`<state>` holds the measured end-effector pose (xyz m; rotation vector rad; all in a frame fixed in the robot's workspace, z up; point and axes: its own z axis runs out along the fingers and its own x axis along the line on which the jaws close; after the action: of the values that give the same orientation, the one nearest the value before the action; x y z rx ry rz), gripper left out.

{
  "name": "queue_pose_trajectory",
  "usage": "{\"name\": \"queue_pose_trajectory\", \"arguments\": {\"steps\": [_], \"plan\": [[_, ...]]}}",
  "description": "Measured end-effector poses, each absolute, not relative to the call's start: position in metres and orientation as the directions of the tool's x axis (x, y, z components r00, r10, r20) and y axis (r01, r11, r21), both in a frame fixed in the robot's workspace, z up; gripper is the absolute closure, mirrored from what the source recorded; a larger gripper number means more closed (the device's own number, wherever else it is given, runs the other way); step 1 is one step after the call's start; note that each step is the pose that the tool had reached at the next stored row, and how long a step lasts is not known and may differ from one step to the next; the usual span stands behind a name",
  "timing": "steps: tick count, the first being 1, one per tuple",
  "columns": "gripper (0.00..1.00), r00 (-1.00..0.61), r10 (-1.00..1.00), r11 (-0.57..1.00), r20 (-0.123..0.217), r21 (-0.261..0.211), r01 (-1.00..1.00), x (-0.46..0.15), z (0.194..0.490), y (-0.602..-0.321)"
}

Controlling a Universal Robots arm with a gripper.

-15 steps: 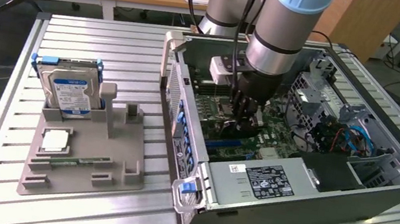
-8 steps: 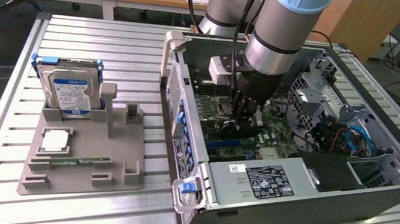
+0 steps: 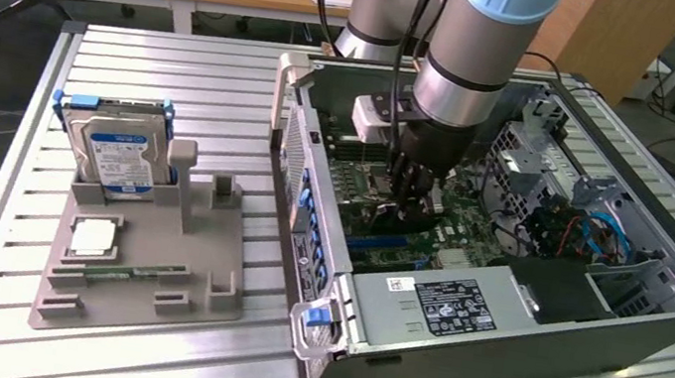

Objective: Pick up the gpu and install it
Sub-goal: 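Insert the gpu into the slot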

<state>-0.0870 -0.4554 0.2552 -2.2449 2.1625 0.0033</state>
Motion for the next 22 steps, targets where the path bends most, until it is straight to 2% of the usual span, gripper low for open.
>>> {"name": "queue_pose_trajectory", "arguments": {"steps": [22], "plan": [[0.73,0.038,-0.999,-0.037,-0.019,-0.016,-0.999,-0.0873,0.2527,-0.4554]]}}
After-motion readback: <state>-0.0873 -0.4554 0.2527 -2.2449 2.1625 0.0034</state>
